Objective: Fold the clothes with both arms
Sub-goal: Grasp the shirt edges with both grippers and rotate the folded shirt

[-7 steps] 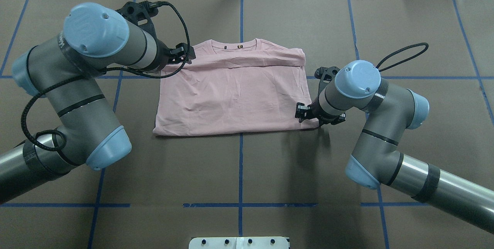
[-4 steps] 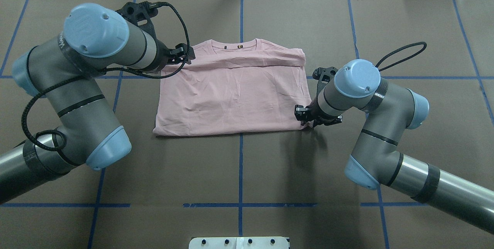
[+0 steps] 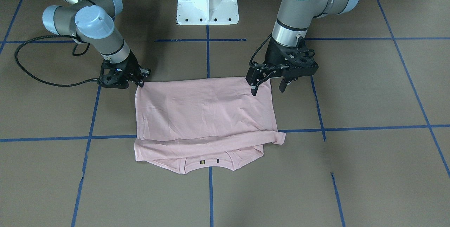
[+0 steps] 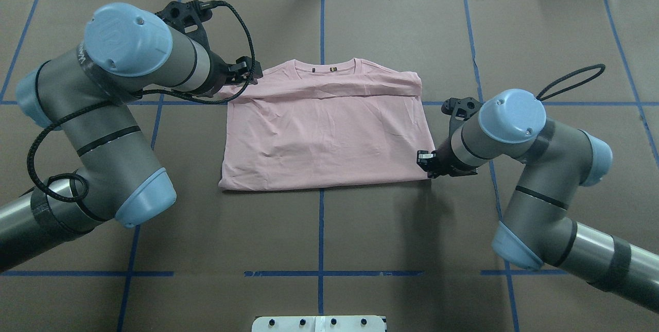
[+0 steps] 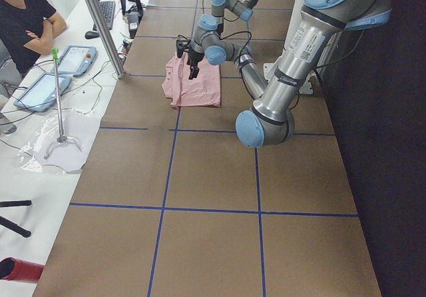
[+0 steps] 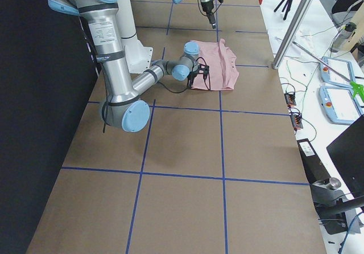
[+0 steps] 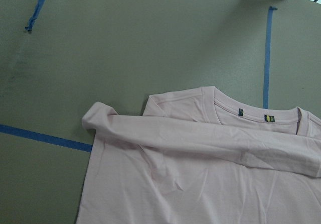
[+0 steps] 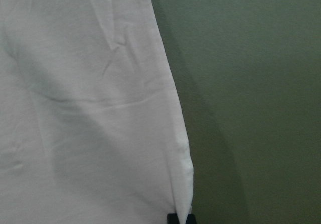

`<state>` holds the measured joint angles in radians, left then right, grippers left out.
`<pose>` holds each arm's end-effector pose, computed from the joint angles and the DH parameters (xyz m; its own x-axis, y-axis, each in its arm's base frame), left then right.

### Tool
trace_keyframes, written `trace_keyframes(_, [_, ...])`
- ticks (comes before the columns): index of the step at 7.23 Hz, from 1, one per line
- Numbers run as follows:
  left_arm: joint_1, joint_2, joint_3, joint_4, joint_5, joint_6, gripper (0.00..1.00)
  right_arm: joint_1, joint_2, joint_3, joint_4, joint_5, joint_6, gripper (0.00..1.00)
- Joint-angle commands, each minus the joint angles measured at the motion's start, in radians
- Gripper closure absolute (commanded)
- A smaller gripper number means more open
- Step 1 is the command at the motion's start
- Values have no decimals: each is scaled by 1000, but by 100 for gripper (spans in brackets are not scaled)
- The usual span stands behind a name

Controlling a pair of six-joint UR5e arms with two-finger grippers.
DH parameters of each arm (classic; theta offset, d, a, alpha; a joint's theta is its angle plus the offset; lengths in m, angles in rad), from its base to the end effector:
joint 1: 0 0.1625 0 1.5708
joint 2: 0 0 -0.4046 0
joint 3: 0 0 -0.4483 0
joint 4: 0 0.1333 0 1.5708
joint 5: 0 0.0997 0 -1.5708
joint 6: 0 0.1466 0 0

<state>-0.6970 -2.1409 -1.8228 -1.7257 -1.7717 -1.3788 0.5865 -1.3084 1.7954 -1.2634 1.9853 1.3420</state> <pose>0.4687 -0.5281 0.1724 0.5170 -0.1889 -0.8349 0.4111 0.9103 0.0486 -0.5142 -0.4308 0.3664 0.6290 0.1687 0.7589 -0.1279 0.9853 -0.1130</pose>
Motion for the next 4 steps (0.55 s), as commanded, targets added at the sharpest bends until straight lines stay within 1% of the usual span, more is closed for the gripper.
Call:
trace_keyframes(1, [1, -4, -6, 0, 0, -2, 0, -52, -171, 167, -1, 0, 9, 100])
trace_keyframes(2, [1, -4, -9, 0, -2, -3, 0, -109, -246, 236, -13, -3, 26, 100])
trace_keyframes(3, [22, -2, -16, 2, -3, -5, 0, -170, -294, 287, -13, -5, 70, 100])
trace_keyframes(4, [33, -2, -21, 2, -5, -28, 0, -236, -305, 303, -13, -5, 136, 100])
